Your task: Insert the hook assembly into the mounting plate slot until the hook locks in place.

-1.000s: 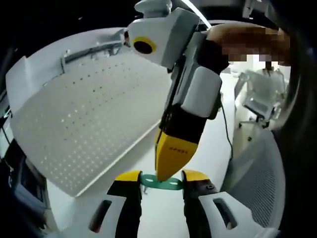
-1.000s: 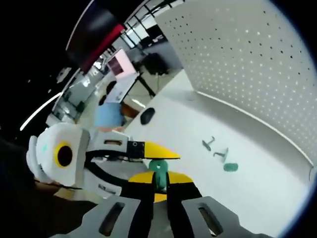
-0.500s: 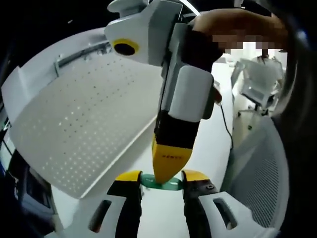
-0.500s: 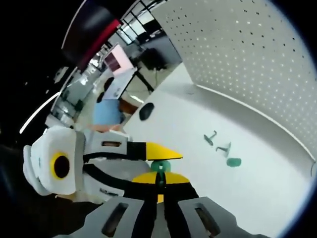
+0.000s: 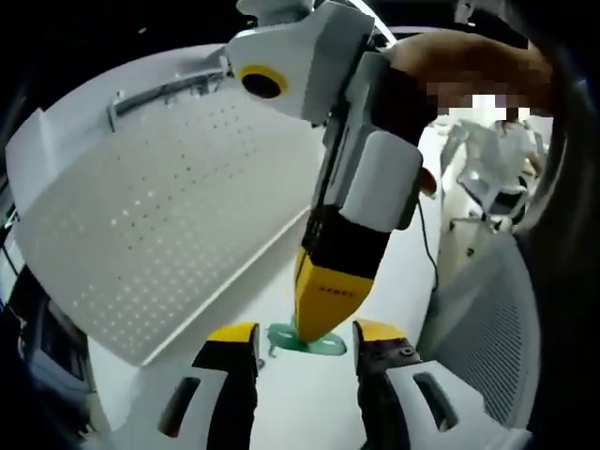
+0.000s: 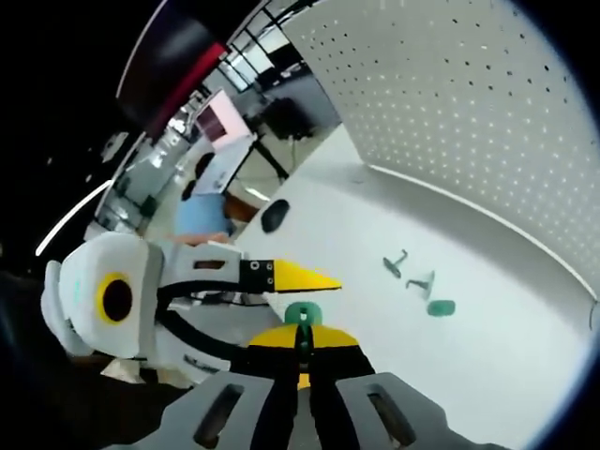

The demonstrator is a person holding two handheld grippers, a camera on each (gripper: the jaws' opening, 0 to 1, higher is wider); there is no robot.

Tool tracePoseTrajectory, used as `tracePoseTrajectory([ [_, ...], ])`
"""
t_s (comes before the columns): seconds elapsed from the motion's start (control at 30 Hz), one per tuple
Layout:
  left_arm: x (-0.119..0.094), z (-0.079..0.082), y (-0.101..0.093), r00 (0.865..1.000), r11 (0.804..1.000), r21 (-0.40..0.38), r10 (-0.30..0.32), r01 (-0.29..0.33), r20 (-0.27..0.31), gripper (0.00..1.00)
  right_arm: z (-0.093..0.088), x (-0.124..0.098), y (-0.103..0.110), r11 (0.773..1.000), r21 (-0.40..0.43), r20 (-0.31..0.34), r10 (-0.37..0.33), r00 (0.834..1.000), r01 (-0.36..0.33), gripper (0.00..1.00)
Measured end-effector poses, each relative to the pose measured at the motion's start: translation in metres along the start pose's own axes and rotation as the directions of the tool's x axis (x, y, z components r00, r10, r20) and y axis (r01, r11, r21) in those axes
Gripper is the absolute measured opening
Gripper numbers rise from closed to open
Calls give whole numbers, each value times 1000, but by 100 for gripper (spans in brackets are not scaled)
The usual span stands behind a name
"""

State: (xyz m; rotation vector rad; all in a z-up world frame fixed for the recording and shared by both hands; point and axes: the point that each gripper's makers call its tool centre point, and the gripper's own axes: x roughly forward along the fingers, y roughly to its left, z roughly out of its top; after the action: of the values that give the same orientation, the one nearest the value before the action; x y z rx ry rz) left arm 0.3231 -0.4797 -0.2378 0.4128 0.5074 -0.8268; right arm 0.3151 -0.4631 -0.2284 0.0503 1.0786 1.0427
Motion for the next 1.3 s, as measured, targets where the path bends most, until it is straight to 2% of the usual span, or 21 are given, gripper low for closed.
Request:
tracePoseTrajectory([
  [0.1, -2, 5, -2, 999, 996, -89, -25, 28, 37, 48, 2, -2, -1, 1000, -10, 17, -5, 1000, 6, 0],
  [0.2, -4, 6, -2, 998, 987, -153, -35, 42, 51, 58, 4, -3, -1, 1000, -27, 28, -10, 1000, 11, 0],
  [0.3, -6, 8, -3, 996, 984, -166, -46, 57, 70, 60, 6, -4, -1, 999, -49, 38, -15, 999, 17, 0],
  [0.37, -8, 10, -7, 994, 972, -217, -69, 86, 83, 61, 7, -4, -1, 998, -60, 43, -20, 999, 22, 0],
  [0.43, -9, 13, -8, 992, 959, -263, -79, 102, 99, 66, 7, -4, -1, 997, -69, 45, -21, 999, 24, 0],
  [0.67, -13, 26, -9, 982, 938, -318, -86, 136, 168, 77, 7, -4, -2, 996, -82, 57, -26, 998, 30, 0],
  [0.7, -14, 30, -10, 978, 927, -344, -89, 150, 186, 79, 7, -4, -2, 996, -86, 59, -27, 998, 32, 0],
  [0.77, -15, 33, -11, 975, 916, -366, -94, 164, 201, 84, 8, -5, -2, 995, -90, 67, -28, 997, 34, 0],
  [0.87, -17, 37, -11, 973, 923, -353, -80, 154, 217, 88, 11, -6, -3, 994, -98, 86, -31, 996, 40, 0],
  [0.93, -18, 40, -12, 969, 911, -378, -81, 167, 232, 92, 13, -7, -4, 992, -113, 97, -40, 994, 51, 0],
  [1.0, -19, 42, -12, 967, 898, -403, -80, 175, 241, 97, 15, -7, -7, 991, -122, 113, -48, 992, 62, 0],
  [1.13, -20, 42, -10, 969, 906, -393, -65, 158, 239, 99, 20, -9, -10, 988, -131, 152, -63, 986, 84, 0],
  [1.3, -24, 43, -5, 970, 887, -437, -45, 149, 240, 100, 30, -15, -16, 977, -160, 221, -101, 970, 138, 0],
])
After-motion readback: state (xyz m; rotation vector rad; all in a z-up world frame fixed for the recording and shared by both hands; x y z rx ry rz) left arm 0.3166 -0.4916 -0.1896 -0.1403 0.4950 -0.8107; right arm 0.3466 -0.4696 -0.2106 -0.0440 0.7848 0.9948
